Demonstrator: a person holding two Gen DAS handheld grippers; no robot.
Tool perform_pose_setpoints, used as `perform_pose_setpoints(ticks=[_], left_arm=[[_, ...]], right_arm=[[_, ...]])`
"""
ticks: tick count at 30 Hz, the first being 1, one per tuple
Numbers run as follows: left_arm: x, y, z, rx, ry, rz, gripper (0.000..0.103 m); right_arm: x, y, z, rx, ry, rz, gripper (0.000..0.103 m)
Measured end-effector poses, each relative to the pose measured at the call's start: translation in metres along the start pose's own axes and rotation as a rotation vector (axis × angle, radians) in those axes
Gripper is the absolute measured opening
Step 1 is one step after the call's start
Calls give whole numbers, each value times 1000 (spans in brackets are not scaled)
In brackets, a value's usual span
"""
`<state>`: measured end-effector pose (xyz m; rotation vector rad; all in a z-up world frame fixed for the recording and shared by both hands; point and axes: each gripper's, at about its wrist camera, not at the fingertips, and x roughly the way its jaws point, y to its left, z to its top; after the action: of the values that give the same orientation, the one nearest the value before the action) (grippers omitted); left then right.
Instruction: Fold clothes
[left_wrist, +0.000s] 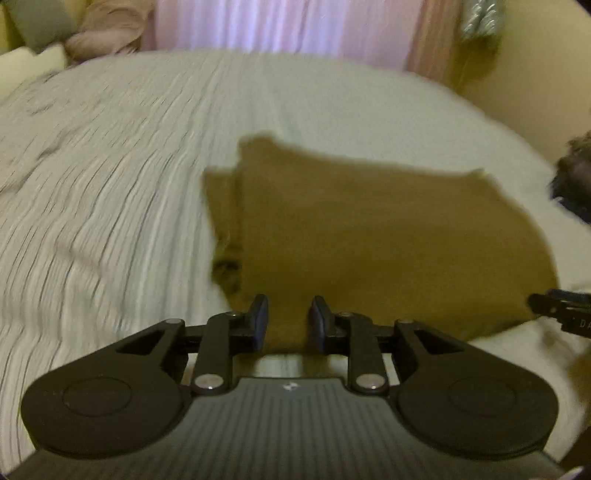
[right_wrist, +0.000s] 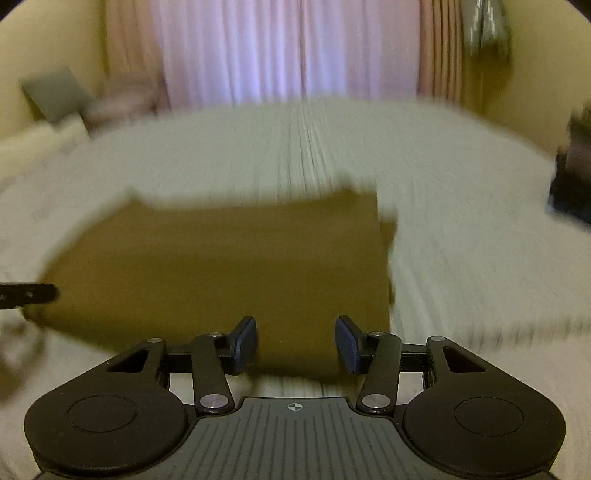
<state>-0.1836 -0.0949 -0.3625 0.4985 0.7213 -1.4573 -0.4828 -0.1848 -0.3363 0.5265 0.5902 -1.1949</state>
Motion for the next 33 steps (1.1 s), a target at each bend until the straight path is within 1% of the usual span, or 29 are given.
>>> perform_pose_setpoints(ticks=[1,4,6,10,13,17,25,33], left_arm=[[-8,-3,-2,0,-4,7,23],[-37,-12,-9,-8,-14,37,35],[-58,-21,-17,-30,-6,58,36],[-83,-30,-39,-74,18,50,36],[-100,-40,-52,-66,29,53,36],[-120,-51,-65,-55,35,59,38],[-157,-59,-71,-31,-36,82,41],[-186,-62,-81,-19,-78,81,43]], right_arm=[[-2,-1,-4,23,6,-5,49],[-36,2,-11,84,-43,20,49],[-54,4,-13,133,-54,34,49],[-84,10,-27,188,-53,48,49],[-105,13,-41,218,-53,53,49],[-124,18,-52,209,-55,26,49],[-152,20,-63,222,-91,14,49],[-178,27,-75,214,-109,16,49]])
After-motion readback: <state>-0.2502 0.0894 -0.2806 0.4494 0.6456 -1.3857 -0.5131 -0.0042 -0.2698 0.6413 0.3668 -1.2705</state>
